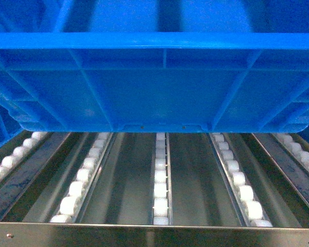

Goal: Place box next to blue box on left shelf

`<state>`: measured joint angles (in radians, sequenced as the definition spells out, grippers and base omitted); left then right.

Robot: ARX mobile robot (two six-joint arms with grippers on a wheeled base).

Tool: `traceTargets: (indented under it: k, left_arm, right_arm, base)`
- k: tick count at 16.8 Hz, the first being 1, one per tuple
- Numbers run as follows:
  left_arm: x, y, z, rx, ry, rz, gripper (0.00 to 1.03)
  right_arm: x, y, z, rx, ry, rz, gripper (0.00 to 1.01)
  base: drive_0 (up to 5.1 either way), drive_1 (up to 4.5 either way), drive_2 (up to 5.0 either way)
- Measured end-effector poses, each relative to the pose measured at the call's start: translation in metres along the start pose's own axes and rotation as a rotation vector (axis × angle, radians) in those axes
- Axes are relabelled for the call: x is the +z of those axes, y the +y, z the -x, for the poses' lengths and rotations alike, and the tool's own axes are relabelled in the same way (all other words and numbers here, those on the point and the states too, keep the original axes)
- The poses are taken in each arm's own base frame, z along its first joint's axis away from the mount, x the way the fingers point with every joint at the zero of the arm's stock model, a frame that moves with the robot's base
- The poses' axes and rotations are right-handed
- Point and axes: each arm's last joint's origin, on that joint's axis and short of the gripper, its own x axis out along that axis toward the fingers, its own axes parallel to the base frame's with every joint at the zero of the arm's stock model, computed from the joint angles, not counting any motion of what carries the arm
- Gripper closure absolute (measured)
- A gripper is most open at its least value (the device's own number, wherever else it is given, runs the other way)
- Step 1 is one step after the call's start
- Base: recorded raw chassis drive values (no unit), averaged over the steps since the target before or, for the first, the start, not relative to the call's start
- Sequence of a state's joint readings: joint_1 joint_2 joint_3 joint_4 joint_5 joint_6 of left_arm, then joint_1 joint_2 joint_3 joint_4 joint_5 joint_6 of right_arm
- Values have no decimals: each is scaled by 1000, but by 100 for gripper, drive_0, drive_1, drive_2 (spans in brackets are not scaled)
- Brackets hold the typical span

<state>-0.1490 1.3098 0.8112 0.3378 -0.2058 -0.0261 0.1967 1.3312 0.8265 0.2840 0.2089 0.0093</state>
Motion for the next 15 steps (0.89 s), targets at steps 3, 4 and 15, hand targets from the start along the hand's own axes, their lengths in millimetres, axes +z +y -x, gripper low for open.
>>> traceTargets:
  k: [3, 4, 15]
  left_arm:
    - [-10, -1, 1, -9, 133, -8, 85]
    - [-14, -1, 1, -20, 215, -11, 85]
    - [-59, -9, -44, -24, 483, 5, 85]
  right_arm:
    - [-1, 1, 3, 77, 137, 6, 83]
    - [-3, -2, 2, 100, 215, -10, 83]
    - [-54, -4, -62, 135, 504, -73, 83]
  base:
    - [0, 0, 0]
    - [0, 0, 0]
    - [0, 0, 0]
